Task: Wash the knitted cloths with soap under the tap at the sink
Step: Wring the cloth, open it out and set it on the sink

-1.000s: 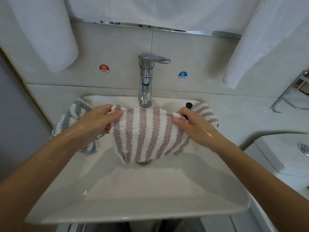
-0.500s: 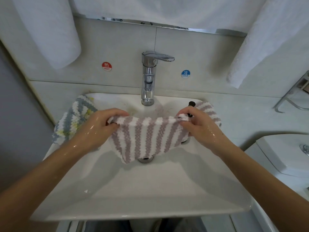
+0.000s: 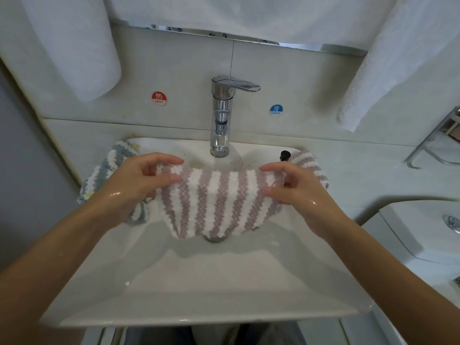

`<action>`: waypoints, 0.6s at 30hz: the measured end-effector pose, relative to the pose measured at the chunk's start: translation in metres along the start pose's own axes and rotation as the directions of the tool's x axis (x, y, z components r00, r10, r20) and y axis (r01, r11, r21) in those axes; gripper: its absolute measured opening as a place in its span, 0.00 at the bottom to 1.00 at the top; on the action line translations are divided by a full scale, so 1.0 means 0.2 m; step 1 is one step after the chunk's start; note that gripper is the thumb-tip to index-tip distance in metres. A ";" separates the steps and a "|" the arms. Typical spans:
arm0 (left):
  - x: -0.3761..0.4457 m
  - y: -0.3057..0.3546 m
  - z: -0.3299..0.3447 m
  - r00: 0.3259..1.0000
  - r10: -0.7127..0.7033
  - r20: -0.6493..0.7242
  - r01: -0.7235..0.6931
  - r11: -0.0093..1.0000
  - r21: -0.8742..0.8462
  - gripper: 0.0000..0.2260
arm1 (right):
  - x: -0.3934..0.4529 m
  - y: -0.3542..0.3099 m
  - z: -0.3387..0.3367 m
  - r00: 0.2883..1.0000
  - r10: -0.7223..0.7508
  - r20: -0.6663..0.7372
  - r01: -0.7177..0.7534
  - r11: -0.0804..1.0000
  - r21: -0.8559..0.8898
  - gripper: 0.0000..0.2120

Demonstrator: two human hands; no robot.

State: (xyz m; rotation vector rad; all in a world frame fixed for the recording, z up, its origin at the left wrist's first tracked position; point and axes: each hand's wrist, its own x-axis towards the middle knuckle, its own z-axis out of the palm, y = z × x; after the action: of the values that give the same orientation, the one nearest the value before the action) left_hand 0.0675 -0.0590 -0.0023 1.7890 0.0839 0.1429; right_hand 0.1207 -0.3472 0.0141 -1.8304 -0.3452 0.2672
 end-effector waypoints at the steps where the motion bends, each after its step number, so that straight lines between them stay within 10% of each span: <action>1: -0.01 0.00 -0.01 0.999 0.000 0.039 0.001 1.000 -0.008 0.15 | 0.00 0.00 -0.01 0.999 -0.018 0.030 0.019 0.999 -0.028 0.17; 7: -0.03 0.01 -0.01 0.994 0.111 0.025 -0.113 0.986 0.123 0.25 | 0.01 0.01 -0.01 0.986 -0.161 -0.036 0.135 0.909 -0.394 0.14; 13: -0.04 0.01 0.00 0.975 0.219 -0.047 -0.197 0.939 0.283 0.27 | 0.01 0.02 0.02 0.978 -0.190 -0.080 0.148 0.916 -0.372 0.18; 18: -0.05 0.01 -0.01 0.984 0.167 -0.067 -0.151 0.969 0.194 0.20 | -0.01 -0.01 0.01 0.998 0.049 -0.024 -0.049 0.999 -0.003 0.08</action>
State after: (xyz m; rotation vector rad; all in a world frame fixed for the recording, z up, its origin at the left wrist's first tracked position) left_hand 0.0576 -0.0586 0.0005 1.9787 0.0131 0.3343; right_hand 0.1173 -0.3451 0.0142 -1.8463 -0.2841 0.2784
